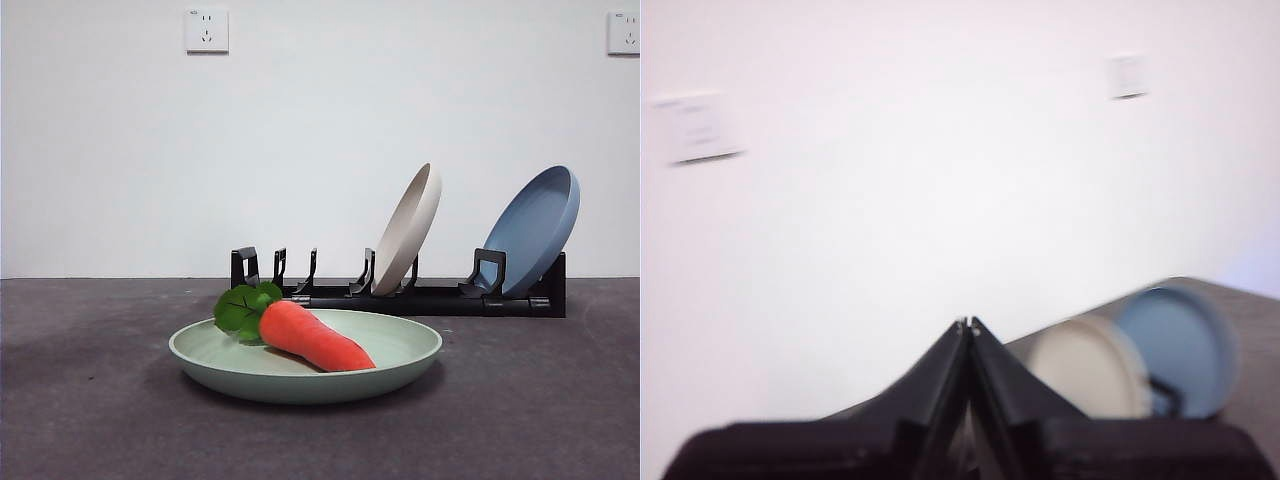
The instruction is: Take the green plate from the plate rack,put the plate on the table,take the carrot from the table,put the carrot in the plate
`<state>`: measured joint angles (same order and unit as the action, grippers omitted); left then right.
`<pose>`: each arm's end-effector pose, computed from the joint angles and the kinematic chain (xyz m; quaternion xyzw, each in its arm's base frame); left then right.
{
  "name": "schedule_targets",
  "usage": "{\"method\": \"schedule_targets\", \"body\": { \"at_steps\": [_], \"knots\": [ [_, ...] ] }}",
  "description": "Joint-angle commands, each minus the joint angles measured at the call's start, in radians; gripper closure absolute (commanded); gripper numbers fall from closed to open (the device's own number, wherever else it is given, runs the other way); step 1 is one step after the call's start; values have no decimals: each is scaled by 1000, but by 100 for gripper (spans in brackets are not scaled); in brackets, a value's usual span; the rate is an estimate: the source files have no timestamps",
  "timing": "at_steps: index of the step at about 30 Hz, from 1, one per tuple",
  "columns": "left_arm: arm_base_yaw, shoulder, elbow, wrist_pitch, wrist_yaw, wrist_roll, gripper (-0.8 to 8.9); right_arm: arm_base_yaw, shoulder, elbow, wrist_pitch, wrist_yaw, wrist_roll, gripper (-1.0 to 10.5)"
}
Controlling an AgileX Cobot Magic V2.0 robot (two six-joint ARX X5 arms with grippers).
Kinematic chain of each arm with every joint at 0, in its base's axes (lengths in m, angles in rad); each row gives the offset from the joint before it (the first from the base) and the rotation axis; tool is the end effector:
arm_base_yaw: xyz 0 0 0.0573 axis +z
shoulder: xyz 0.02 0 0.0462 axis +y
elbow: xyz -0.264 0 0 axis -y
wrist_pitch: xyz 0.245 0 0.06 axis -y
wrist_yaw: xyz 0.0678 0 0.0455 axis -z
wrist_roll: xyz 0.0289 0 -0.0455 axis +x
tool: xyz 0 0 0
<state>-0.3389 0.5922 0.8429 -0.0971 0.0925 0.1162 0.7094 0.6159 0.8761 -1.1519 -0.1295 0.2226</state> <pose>0.1112 -0.0420 0.3845 0.0471 -0.0884 -0.2086 0.9729 0.0631 0.0591 0.3020 -0.0310 0.4515 0.3193 0.8326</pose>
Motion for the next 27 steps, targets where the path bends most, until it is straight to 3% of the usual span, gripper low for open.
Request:
{"method": "schedule_targets", "body": {
  "at_steps": [1, 10, 20, 27],
  "knots": [
    [76, -78, -133, 29, 6, 17, 817, 0, -2, -5, 6, 2, 8, 946],
    [245, -322, -487, 29, 7, 16, 817, 0, -2, -5, 6, 2, 8, 946],
    [290, -473, -732, 29, 7, 10, 817, 0, -2, -5, 6, 2, 8, 946],
    [290, -550, -840, 6, 17, -48, 817, 0, -2, -5, 6, 2, 8, 946]
  ]
}}
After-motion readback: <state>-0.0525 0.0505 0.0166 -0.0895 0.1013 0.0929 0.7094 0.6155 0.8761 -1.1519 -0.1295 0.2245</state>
